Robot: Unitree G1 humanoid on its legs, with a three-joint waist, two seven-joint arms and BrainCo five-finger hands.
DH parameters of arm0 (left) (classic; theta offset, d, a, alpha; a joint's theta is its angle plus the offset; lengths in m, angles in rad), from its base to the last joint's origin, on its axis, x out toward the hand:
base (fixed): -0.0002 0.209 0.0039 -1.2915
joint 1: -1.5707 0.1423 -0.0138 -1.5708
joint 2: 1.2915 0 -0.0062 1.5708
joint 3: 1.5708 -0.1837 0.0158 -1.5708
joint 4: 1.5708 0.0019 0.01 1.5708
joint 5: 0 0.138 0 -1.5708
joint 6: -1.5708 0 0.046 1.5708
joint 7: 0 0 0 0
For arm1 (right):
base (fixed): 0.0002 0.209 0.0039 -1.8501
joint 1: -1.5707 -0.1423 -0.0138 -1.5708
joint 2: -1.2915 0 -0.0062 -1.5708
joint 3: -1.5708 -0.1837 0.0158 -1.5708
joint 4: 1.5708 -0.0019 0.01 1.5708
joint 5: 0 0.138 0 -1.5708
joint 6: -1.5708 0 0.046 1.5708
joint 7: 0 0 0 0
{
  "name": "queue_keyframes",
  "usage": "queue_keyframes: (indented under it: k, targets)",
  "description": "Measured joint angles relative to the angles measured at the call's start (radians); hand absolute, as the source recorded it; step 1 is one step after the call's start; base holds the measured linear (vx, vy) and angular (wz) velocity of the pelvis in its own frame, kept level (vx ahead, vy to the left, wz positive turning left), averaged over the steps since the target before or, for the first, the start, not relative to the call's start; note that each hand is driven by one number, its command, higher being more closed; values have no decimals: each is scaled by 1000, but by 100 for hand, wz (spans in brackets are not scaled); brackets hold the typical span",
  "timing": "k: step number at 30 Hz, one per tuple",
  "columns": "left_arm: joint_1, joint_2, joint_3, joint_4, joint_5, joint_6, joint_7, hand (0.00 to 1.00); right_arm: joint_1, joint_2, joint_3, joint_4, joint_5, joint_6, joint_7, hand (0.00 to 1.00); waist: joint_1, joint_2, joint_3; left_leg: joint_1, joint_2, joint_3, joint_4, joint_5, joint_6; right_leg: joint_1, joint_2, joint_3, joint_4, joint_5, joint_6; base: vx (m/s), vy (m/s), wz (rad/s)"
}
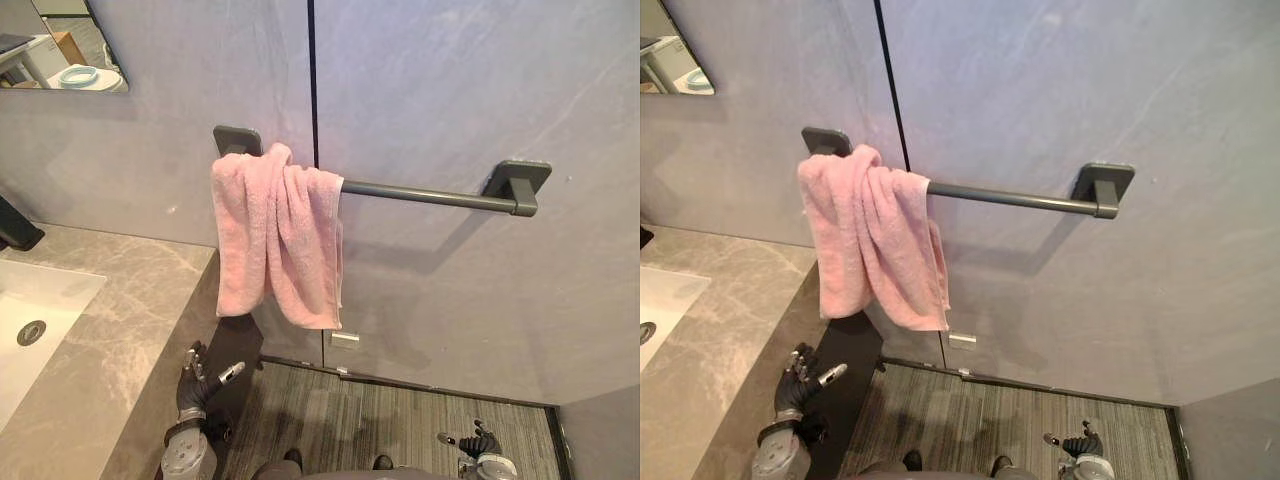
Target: Organize washtable
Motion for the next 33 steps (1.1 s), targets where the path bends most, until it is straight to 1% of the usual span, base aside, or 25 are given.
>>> queue_keyframes:
  k: [3, 8, 11, 14, 17, 24, 29, 33]
  targets:
    - [-1, 0, 0, -74, 1, -6, 2, 0, -1, 0, 0, -1, 0, 0, 0, 0, 0, 0, 0, 1, -2, -4, 0, 0, 0, 2, -1, -2, 0, -2, -3, 23, 8, 2]
    - [0, 1, 0, -157, 21, -19, 26, 0, 5, 0, 0, -1, 0, 0, 0, 0, -2, 1, -1, 3, 0, -7, 1, 0, 0, 3, 0, -2, 5, -4, -6, -26, 1, 0]
    - [0, 2, 1, -206, 38, -21, 42, 0, 12, 0, 0, -1, 0, 0, 0, 0, -6, 6, -6, 5, 2, -8, 1, 0, 0, 1, 1, -1, 9, -6, -7, -55, -2, -1]
    - [0, 7, 2, -232, 40, -40, 46, 0, 24, 0, 0, 0, 0, 0, 0, 0, -9, 14, -14, 4, 4, -8, 1, -1, 0, -1, 3, 1, 9, -7, -6, -40, -5, -1]
    - [-4, 21, 3, -259, 40, -41, 58, 0, 30, -5, 2, 3, 0, 0, 0, 0, -11, 17, -16, 3, 8, -7, 0, -1, 0, -2, 4, 4, 5, -8, -4, 0, 0, 0]
    - [-37, 68, 8, -261, 40, -42, 59, 0, 23, -35, 23, 3, 0, 0, 0, 0, -12, 15, -18, 3, 9, -4, -3, -1, 0, -2, 10, 7, -2, -5, -8, 5, -1, 0]
    - [-69, 108, 9, -259, 39, -42, 59, 0, 8, -36, 24, 3, 0, 0, 1, 0, -13, 11, -20, 12, 8, 7, -13, -1, 0, 0, 10, 16, -5, -4, -8, 0, 0, -6]
    - [-96, 140, 10, -224, 39, -41, 59, 0, -6, -38, 30, 3, 1, 0, 2, 0, -15, 9, -22, 15, 7, 15, -18, 0, 0, 2, 11, 24, -18, 6, -8, -10, 9, -6]
